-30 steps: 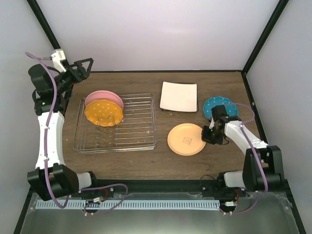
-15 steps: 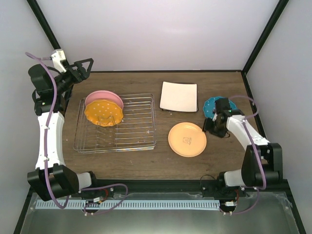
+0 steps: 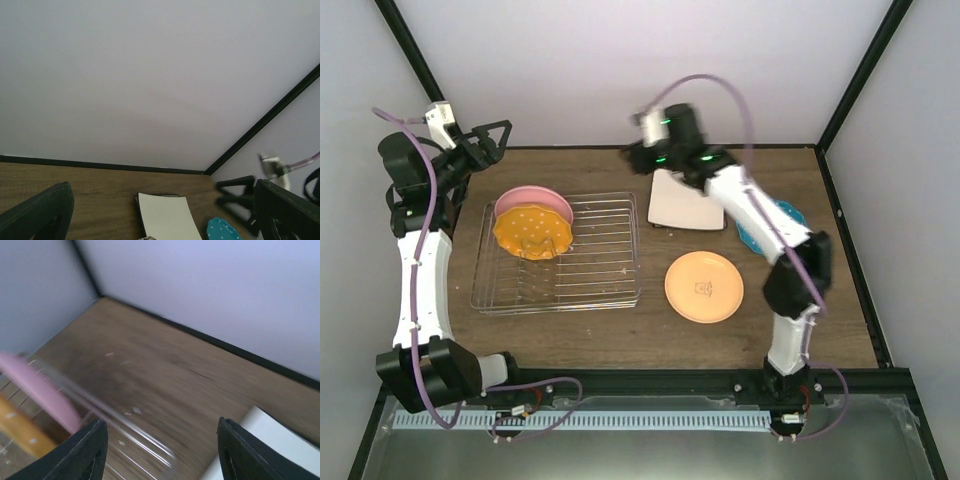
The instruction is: Unload the plates from the dish rack
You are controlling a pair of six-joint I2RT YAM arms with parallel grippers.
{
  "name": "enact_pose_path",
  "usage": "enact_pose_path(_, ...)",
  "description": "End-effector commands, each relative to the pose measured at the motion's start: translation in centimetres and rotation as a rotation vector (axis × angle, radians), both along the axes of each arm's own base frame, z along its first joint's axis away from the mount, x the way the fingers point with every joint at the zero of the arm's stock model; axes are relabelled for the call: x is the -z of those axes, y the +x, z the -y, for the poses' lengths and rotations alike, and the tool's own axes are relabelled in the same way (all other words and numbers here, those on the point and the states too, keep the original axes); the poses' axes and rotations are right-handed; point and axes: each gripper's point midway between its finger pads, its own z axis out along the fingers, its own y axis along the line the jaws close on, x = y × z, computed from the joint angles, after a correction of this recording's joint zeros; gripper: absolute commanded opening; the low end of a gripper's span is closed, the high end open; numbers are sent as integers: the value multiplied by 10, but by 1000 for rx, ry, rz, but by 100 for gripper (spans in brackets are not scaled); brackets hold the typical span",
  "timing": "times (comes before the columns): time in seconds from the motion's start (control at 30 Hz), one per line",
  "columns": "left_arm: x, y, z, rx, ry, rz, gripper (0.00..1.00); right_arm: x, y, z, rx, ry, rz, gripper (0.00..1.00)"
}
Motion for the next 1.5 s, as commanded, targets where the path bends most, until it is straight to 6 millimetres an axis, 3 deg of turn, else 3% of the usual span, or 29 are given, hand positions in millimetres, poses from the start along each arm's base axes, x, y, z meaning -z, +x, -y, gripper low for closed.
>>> enact_pose_path(0.0, -12, -7, 4, 11, 23, 37, 100, 16, -60, -154, -438, -156, 213, 61)
enact_pose_path(0.07, -14, -8, 3, 1, 30, 41, 100, 26, -79, -189, -519, -148, 248, 61)
enact_pose_path(0.13, -16, -10, 3, -2, 35, 47, 100, 33, -93, -210, -563, -138, 274, 59)
enact_pose_path(0.33, -13, -12, 3, -4, 38, 41, 100, 41, -118, -244, -643, -147, 379, 57)
enact_pose_path(0.67, -11, -12, 3, -2, 39, 37, 100, 51, -113, -257, -660, -159, 428, 55)
enact_pose_path(1.0, -9, -11, 3, 0, 40, 34, 100, 79, -107, -271, -681, -158, 418, 53)
enact_pose_path(1.27, -6, -13, 4, 4, 46, 26, 100, 102, -97, -280, -668, -168, 429, 43)
enact_pose_path(1.47, -7, -13, 5, 7, 46, 27, 100, 108, -91, -279, -644, -184, 441, 34)
